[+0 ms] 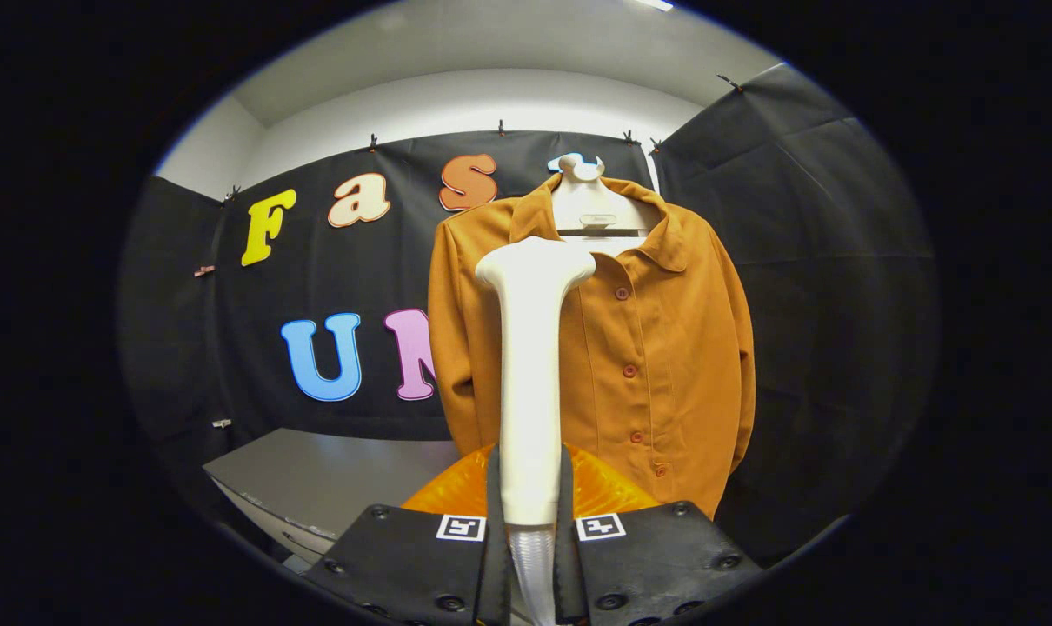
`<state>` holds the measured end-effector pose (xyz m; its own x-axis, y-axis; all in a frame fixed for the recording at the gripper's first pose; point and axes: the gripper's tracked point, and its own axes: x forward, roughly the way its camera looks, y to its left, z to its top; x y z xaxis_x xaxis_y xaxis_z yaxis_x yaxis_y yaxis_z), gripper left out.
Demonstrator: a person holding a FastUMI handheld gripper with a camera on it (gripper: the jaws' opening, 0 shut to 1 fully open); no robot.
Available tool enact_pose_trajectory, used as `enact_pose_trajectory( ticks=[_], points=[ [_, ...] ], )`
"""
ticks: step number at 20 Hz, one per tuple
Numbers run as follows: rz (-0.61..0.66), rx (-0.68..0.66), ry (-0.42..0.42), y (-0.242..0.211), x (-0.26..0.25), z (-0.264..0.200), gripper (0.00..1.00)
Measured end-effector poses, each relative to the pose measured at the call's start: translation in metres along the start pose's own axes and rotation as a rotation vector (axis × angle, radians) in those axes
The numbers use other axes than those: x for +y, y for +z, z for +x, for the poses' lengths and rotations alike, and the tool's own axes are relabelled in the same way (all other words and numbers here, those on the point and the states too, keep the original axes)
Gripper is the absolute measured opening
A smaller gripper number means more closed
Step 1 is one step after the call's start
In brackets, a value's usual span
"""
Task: Iron the clothes twice with a garment steamer, once on the left side and once on the right side.
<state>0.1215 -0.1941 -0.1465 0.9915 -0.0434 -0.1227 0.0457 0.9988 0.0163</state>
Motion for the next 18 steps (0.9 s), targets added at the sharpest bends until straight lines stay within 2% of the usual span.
enact_pose_trajectory(
  ticks=[7,18],
  points=[
    [-0.033,0.026,0.005,-0.03,-0.008,0.019,0.23],
    [-0.008,0.225,-0.02,-0.14,-0.026,-0.006,0.23]
  ],
)
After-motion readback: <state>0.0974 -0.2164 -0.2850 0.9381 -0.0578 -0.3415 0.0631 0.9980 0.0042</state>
